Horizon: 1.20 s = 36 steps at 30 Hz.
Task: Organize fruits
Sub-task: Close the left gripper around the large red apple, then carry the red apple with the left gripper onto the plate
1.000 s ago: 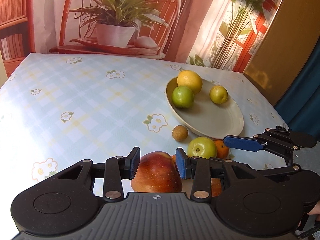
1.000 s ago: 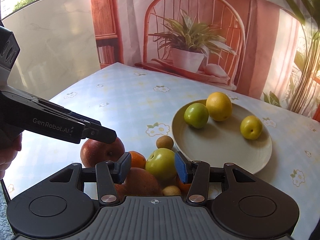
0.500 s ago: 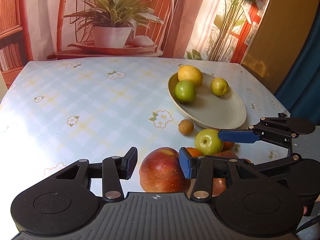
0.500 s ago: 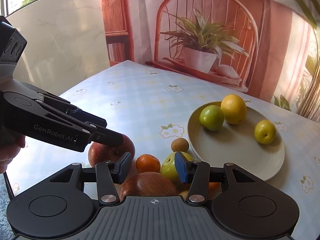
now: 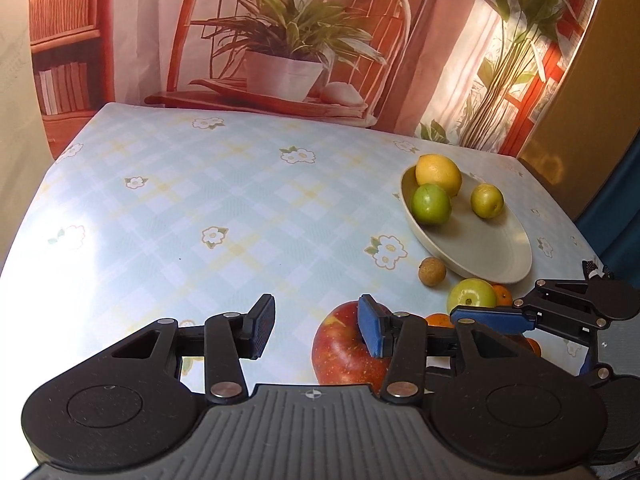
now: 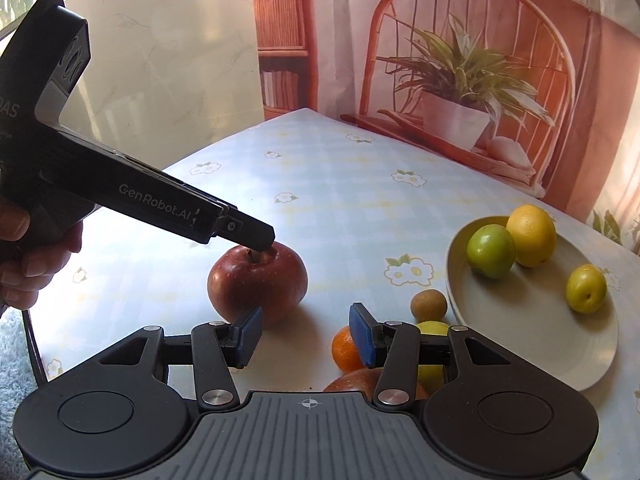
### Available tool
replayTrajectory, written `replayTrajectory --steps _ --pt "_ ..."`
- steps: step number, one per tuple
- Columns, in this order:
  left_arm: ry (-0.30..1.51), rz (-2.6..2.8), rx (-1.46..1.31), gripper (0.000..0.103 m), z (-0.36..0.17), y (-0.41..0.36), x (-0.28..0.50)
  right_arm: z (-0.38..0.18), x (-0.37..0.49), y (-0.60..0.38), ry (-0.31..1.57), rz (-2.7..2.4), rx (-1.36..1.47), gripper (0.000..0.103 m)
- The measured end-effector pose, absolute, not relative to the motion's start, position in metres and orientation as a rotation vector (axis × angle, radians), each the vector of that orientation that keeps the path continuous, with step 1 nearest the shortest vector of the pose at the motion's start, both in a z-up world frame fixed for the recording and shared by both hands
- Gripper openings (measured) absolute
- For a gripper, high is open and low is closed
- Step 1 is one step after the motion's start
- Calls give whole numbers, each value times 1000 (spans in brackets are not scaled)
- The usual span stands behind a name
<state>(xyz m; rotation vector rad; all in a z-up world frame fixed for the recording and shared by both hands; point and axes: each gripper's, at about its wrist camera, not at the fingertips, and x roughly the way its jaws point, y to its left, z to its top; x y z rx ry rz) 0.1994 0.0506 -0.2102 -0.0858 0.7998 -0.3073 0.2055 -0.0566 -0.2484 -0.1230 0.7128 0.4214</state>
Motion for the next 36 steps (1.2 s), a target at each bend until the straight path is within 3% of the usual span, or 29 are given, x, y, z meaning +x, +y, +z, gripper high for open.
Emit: replayTrajectory --steps 14,30,36 --pt "871 -393 -397 47 -233 82 205 -267 216 -23 768 484 -176 47" --pt "874 -452 -454 46 -243 83 207 -273 228 -19 767 487 -184 52" --pt "889 -459 -439 45 -245 80 208 -275 231 -21 762 478 -170 61"
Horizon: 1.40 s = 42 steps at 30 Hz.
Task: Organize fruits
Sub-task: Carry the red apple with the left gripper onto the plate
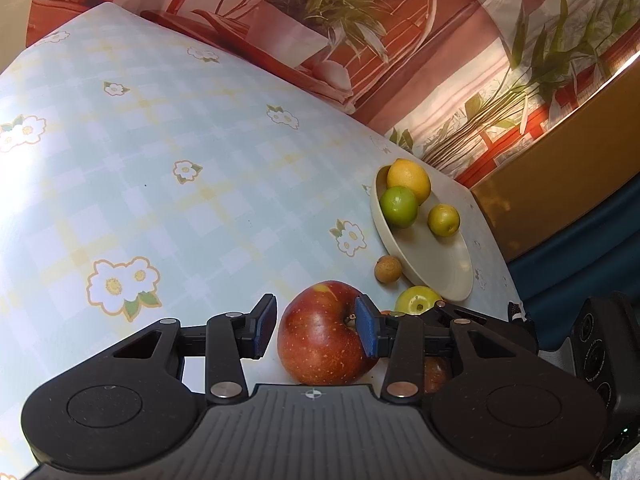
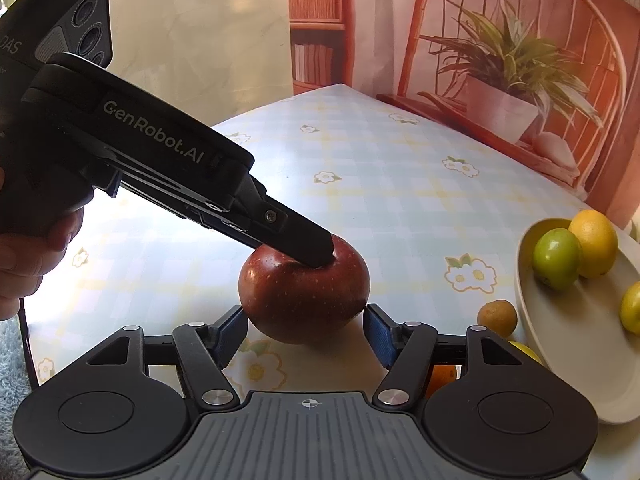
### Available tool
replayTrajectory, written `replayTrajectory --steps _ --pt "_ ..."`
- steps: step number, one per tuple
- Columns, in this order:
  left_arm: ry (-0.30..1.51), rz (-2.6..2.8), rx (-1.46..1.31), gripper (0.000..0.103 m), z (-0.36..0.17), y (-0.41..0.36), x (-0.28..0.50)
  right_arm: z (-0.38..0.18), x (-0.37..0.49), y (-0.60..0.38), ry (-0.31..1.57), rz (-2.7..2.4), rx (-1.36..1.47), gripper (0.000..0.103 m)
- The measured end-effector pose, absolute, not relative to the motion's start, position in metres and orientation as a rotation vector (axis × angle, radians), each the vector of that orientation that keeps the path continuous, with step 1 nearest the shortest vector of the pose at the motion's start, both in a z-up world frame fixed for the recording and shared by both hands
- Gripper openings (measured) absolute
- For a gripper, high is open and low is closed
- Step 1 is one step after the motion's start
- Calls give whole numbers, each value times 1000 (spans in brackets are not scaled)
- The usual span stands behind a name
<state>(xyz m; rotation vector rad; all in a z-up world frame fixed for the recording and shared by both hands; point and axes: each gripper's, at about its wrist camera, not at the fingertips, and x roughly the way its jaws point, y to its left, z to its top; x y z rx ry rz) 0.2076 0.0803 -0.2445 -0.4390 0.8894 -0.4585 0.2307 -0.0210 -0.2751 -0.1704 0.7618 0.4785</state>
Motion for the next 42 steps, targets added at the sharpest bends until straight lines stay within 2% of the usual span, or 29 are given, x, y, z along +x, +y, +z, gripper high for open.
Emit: replayTrajectory --steps 15,26,42 --pt "845 -494 -385 43 -221 62 212 -255 228 -42 715 453 -117 61" --pt "799 -592 -277 43 -184 -16 249 -217 236 -122 640 357 -79 61" --pt "896 -614 -160 43 -205 -107 316 -251 269 -217 696 280 -27 61"
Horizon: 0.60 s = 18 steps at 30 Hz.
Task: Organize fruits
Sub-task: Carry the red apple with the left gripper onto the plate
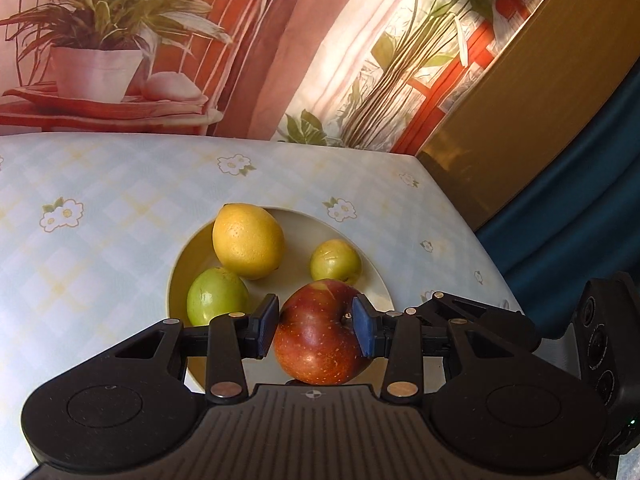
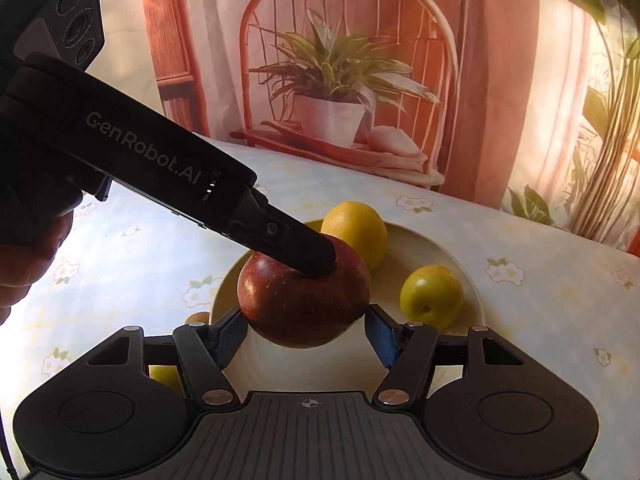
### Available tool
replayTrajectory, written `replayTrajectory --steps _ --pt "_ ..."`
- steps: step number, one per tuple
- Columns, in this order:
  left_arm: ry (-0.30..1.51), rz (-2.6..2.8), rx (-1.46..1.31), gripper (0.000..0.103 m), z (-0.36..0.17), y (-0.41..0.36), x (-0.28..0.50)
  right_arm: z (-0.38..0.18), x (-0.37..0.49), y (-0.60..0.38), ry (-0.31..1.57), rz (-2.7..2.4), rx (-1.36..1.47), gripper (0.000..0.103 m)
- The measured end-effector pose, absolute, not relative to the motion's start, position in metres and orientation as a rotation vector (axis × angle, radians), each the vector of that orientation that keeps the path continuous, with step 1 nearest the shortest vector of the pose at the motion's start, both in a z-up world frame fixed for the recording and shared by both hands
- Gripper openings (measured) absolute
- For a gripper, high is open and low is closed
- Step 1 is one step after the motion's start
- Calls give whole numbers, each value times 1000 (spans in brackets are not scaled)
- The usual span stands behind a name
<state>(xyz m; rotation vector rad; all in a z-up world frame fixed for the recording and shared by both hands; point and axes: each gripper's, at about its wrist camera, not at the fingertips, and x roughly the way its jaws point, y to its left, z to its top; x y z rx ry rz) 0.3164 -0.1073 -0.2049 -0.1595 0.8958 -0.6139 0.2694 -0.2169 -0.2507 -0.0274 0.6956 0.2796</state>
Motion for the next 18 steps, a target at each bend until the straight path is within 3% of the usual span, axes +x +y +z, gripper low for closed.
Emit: replayTrajectory --steps 18 --pt "916 -579 -168 43 -220 -126 353 -273 305 -242 729 251 -42 61"
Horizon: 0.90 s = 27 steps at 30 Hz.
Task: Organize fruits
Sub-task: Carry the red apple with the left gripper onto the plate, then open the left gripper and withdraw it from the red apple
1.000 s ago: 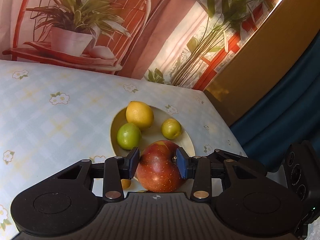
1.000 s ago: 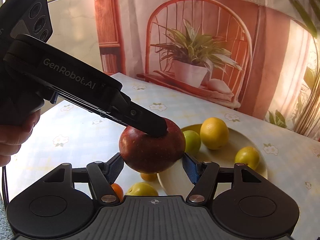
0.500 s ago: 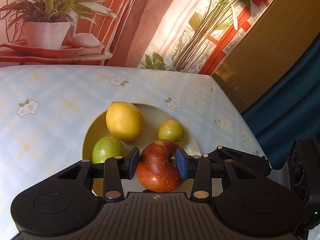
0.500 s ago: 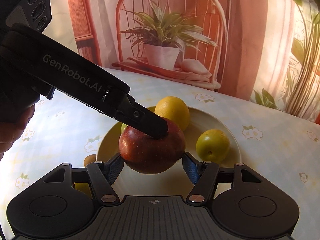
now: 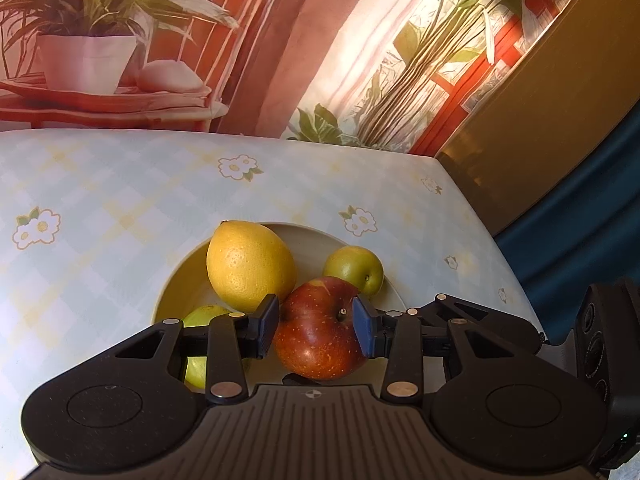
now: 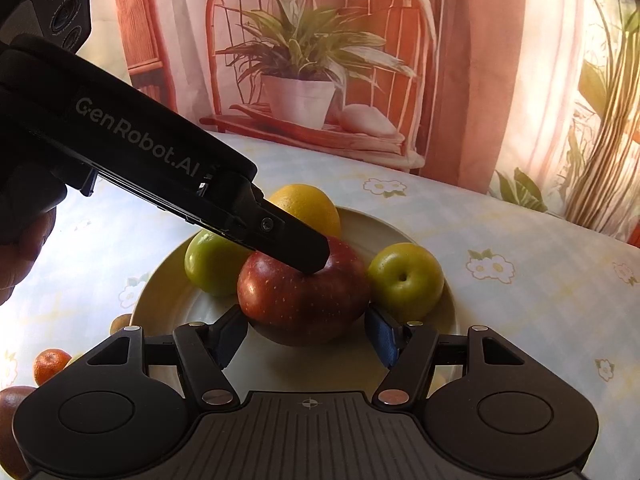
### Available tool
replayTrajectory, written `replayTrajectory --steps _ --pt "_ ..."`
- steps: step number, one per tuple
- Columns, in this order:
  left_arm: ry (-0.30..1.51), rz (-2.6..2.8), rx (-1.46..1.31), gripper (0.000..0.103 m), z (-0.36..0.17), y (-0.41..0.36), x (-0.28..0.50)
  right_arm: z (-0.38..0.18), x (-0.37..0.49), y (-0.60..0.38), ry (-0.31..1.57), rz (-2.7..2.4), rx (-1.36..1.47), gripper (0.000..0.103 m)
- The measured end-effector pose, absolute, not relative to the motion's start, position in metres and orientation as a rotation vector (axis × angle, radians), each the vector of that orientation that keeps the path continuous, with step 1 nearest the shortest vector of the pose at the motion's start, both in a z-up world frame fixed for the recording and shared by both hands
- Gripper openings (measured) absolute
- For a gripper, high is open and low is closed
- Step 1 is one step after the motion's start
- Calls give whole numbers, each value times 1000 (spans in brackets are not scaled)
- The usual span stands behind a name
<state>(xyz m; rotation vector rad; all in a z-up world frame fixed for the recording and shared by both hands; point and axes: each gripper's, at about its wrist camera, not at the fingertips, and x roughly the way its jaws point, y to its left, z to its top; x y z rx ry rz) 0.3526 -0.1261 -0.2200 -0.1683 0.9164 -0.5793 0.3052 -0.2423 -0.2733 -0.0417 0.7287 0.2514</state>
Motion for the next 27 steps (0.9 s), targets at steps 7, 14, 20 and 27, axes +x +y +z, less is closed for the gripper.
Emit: replayTrajectory --steps 7,14,20,27 --pt "908 -567 -149 43 -218 -130 353 -273 310 -240 732 236 -67 61" --pt "902 -554 -136 44 -216 -127 350 -273 310 -240 746 211 -42 64" --pt "892 -528 -133 44 -211 -118 342 -269 302 -241 753 196 -31 65" --pt "864 -499 -150 44 -203 -100 326 -260 285 -238 744 179 -28 65"
